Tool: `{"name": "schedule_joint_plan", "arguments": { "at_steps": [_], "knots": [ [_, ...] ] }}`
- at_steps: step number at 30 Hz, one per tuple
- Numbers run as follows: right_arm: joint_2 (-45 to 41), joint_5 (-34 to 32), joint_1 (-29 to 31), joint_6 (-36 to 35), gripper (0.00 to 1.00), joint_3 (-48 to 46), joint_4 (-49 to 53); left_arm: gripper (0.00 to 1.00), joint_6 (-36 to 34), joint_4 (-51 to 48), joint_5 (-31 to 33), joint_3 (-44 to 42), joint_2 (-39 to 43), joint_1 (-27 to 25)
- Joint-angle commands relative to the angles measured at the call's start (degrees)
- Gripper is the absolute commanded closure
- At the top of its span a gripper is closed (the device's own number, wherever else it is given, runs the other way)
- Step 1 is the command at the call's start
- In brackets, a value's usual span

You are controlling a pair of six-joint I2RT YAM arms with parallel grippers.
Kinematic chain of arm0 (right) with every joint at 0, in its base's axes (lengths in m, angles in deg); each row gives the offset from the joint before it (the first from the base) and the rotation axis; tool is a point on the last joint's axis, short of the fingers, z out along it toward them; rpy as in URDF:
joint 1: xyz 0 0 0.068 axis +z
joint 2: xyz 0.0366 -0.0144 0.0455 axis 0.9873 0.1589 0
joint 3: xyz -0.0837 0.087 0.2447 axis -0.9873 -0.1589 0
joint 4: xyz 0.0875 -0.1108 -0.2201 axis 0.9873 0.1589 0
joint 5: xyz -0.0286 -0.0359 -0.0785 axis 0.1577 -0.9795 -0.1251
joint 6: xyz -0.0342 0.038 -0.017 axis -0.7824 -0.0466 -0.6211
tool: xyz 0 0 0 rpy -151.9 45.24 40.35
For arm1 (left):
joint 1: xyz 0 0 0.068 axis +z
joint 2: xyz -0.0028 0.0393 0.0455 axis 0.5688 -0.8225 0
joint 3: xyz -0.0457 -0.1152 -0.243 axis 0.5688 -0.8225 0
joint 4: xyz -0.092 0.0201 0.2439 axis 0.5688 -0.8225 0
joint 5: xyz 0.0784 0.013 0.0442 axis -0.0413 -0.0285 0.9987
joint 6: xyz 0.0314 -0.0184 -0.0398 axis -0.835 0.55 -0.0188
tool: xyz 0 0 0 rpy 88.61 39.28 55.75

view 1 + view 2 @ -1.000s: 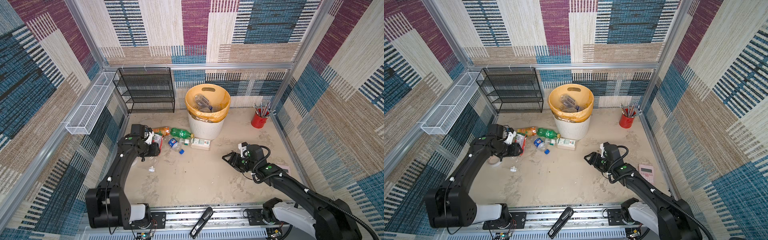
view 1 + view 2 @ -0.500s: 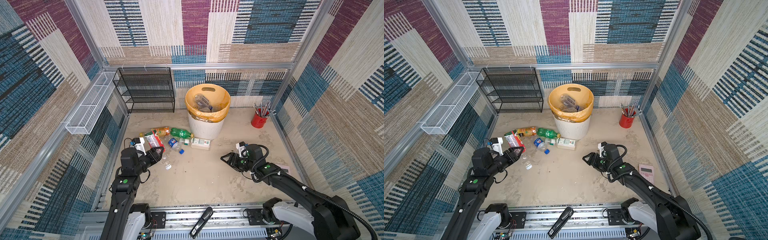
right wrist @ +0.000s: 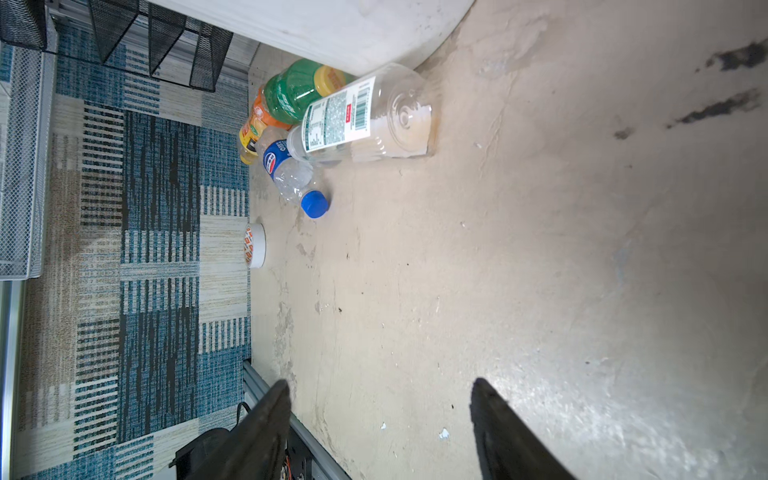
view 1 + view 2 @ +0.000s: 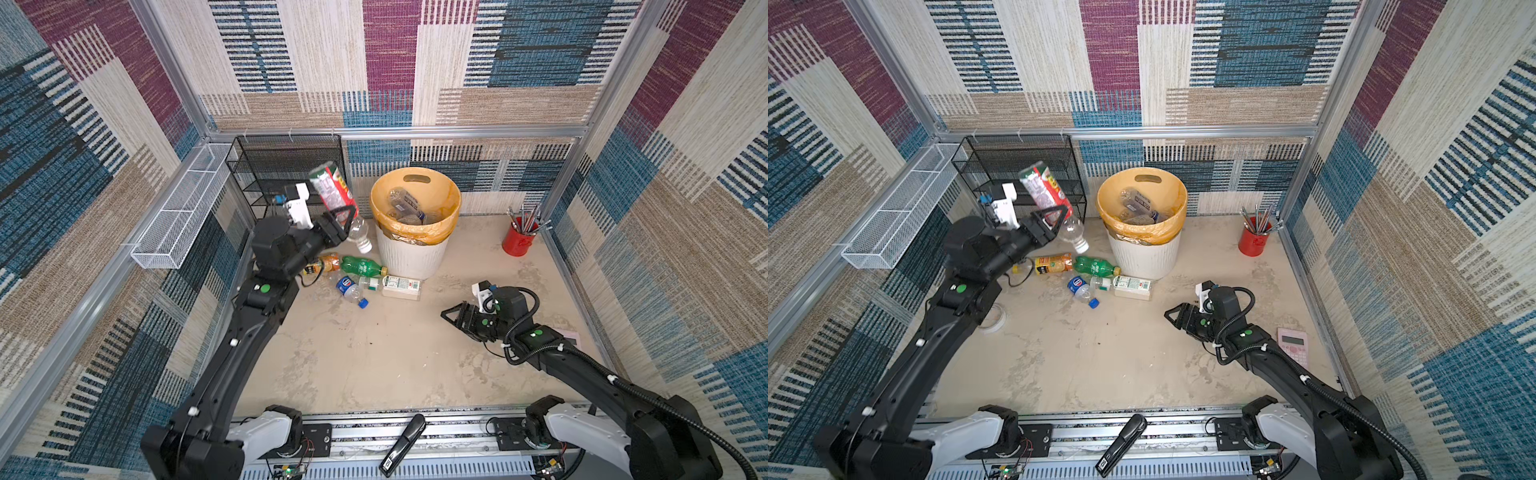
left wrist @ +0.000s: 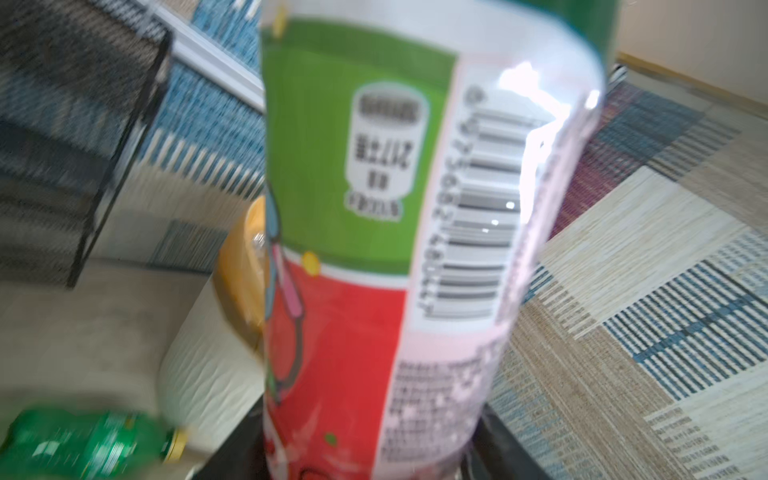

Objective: Throw the plastic bottles in the bin
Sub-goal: 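Lift the red-and-green label bottle over the bin and release it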

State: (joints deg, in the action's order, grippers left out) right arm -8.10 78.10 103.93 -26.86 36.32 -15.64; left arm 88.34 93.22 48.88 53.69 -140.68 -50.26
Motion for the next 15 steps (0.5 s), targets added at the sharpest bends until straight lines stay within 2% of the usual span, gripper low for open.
{"name": "schedule_joint_plan", "arguments": {
  "at_steps": [1, 4, 6, 10, 12, 13, 15],
  "knots": [
    [-1.4, -1.3, 0.0, 0.5, 0.30, 0.3, 0.2, 0.31, -1.1, 8.8, 4.5, 15.1, -12.7, -1.5],
    [-2.4, -1.7, 0.0, 0.9, 0.30, 0.2, 1.2, 0.15, 0.3, 3.0, 5.7, 37.1, -27.0, -2.8],
    [-3.7, -2.2, 0.0, 1.3, 0.30, -0.2, 2.0, 0.13, 0.9, -4.3, 5.6, 51.1, -34.2, -3.2],
    [-6.2, -3.2, 0.0, 2.7, 0.30, -1.3, 2.5, 0.07, 1.7, -15.3, 3.5, 73.7, -45.6, -4.4],
    [-6.4, -3.1, 0.0, 2.7, 0.30, -1.6, 2.6, 0.07, 1.4, -18.1, 2.6, 78.3, -46.5, -4.6],
    [-6.6, -3.3, 0.0, 2.8, 0.30, -1.7, 2.6, 0.08, 0.7, -17.1, 2.6, 76.6, -44.7, -4.8],
    [-6.7, -3.3, 0.0, 3.0, 0.30, -2.1, 2.5, 0.09, -0.4, -10.6, 3.6, 66.8, -38.2, -5.1]
  ]
}}
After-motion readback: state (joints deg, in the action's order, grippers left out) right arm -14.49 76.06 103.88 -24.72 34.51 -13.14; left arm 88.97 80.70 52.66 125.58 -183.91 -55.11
